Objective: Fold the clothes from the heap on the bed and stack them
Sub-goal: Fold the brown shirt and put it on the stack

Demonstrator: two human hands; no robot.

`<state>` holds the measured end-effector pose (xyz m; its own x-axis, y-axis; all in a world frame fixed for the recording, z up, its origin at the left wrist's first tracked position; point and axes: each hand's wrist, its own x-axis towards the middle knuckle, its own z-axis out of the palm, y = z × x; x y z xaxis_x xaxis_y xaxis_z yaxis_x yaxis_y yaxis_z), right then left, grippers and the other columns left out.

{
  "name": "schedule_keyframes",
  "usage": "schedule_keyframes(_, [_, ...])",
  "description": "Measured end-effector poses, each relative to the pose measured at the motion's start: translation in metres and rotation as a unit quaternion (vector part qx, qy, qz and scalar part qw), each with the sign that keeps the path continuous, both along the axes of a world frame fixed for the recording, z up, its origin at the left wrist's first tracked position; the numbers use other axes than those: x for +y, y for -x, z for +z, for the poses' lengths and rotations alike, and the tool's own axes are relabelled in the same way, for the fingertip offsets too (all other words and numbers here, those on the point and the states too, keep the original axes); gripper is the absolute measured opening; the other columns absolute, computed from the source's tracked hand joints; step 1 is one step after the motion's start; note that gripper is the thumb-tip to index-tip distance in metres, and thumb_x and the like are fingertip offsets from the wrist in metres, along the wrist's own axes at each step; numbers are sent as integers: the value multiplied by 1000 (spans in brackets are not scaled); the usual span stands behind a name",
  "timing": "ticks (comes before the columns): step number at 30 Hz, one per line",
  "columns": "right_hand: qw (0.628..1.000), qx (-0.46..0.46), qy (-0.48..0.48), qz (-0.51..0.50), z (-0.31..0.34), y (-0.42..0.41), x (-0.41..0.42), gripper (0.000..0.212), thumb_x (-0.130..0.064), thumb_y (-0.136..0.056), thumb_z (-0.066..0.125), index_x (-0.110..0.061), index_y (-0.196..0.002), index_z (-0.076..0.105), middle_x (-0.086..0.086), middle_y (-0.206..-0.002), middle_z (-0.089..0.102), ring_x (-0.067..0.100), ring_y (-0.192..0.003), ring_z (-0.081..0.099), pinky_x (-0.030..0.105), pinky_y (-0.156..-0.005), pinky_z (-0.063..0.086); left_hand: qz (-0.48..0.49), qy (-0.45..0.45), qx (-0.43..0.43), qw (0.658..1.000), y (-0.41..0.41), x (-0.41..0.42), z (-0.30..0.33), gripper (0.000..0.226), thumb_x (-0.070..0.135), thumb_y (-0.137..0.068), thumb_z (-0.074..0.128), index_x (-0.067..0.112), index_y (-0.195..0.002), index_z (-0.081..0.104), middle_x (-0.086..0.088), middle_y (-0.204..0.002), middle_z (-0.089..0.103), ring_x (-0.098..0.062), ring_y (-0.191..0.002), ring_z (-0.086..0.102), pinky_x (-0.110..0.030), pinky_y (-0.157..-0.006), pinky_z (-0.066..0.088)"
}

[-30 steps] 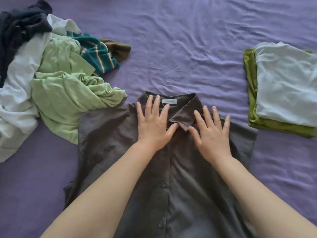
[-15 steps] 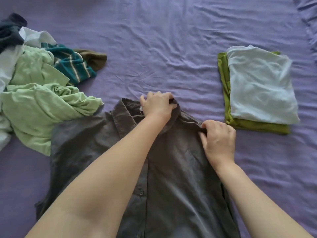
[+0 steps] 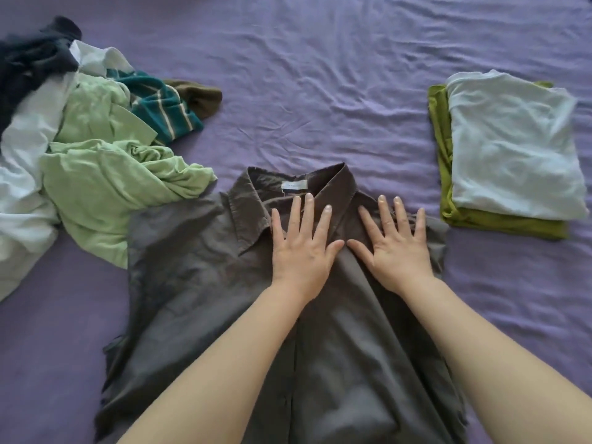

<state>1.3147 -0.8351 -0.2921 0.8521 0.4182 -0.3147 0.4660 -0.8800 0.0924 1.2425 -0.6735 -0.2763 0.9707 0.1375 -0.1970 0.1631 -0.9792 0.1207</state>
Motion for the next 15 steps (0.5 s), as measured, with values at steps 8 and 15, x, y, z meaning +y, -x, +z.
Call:
schedule_keyframes(8, [981,-59,-185,18,39,156,22,54,-44,-94,35,-22,-142,41,16,-152,29,37,-144,15,63,-112,12,-38,8,-51,998,155,-12,20,57,37,-93,38,6,-141,43,-19,-150,35,-34,-140,31,-59,-109,24])
schedule_keyframes(15, [990,78,-102,54,30,319,8,64,-52,-84,41,-27,-142,40,9,-149,38,31,-143,19,64,-105,20,-78,11,151,985,262,2,17,66,51,-91,32,28,-151,20,-8,-159,1,-33,-147,0,-68,-110,15])
